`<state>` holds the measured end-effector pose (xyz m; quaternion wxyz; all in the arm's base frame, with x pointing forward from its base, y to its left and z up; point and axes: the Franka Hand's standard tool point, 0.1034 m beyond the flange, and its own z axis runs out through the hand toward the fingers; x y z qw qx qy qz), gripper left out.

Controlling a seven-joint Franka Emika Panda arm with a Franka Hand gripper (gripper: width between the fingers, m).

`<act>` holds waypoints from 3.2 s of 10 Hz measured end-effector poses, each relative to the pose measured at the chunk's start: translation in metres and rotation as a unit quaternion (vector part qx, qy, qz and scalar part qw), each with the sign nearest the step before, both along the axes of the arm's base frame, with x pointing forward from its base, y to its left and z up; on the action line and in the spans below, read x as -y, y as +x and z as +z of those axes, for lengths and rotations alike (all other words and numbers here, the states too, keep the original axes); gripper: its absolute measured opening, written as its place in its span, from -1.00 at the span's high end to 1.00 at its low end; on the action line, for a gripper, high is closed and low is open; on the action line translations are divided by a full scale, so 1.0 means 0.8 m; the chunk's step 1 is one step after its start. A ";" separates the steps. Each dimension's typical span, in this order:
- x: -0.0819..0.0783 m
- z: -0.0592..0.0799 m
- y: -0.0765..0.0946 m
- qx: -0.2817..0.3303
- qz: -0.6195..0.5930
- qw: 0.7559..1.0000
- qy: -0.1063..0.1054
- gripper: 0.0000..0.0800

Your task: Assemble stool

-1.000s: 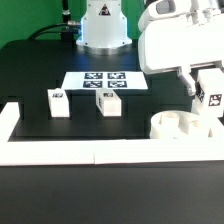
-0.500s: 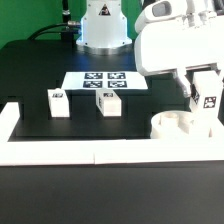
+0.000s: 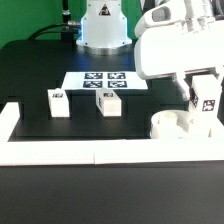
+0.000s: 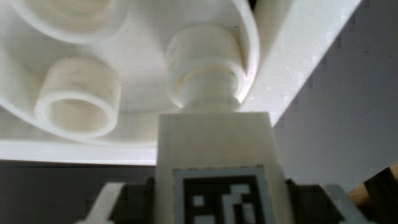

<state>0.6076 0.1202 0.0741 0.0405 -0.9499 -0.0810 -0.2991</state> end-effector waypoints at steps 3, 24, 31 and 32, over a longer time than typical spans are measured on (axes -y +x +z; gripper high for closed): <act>0.000 -0.002 -0.004 -0.004 -0.001 1.000 0.000 0.16; 0.010 0.022 -0.012 -0.210 -0.049 0.976 0.036 -0.62; 0.000 0.035 -0.006 -0.307 -0.094 0.947 0.009 -0.62; -0.004 0.027 -0.005 -0.302 -0.106 0.948 0.011 -0.62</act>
Offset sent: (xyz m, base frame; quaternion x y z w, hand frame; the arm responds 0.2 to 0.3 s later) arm -0.0130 -0.0093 -0.0097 -0.0072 -0.0191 -0.0023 0.9998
